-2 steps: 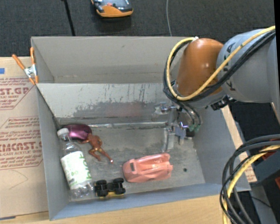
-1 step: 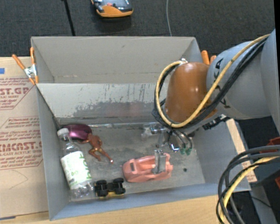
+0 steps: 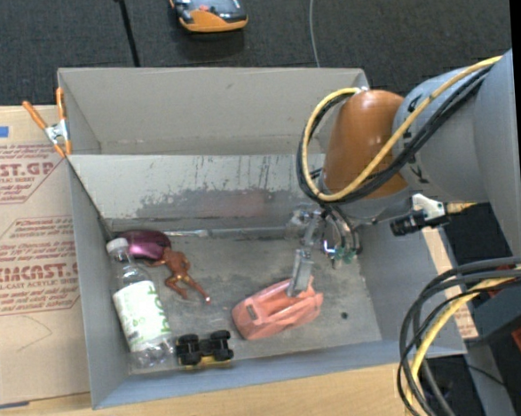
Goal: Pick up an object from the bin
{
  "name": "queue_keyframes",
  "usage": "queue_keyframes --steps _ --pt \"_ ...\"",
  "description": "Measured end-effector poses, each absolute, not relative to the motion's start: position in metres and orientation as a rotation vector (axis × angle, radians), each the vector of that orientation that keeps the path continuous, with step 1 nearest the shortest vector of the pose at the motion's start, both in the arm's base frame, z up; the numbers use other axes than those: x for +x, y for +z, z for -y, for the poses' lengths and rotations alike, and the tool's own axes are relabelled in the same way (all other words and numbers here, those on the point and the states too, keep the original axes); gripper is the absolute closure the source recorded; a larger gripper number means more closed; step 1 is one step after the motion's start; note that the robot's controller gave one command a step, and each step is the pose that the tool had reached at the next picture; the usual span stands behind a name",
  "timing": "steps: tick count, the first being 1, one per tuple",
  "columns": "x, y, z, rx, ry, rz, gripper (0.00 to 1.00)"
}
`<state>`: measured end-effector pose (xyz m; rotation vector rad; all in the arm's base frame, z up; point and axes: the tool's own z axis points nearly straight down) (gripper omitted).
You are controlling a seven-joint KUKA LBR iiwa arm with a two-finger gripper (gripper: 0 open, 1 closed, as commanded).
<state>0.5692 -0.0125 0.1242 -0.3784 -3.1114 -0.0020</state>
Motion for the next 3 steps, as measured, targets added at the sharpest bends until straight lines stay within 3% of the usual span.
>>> queue_keyframes --steps 1,2,3 --pt "0.523 0.125 -0.008 0.041 0.0 3.142 0.0" --pt "0.508 0.095 -0.009 0.008 -0.003 3.145 0.0" --pt "0.507 0.073 -0.023 -0.018 0.007 3.146 1.0"
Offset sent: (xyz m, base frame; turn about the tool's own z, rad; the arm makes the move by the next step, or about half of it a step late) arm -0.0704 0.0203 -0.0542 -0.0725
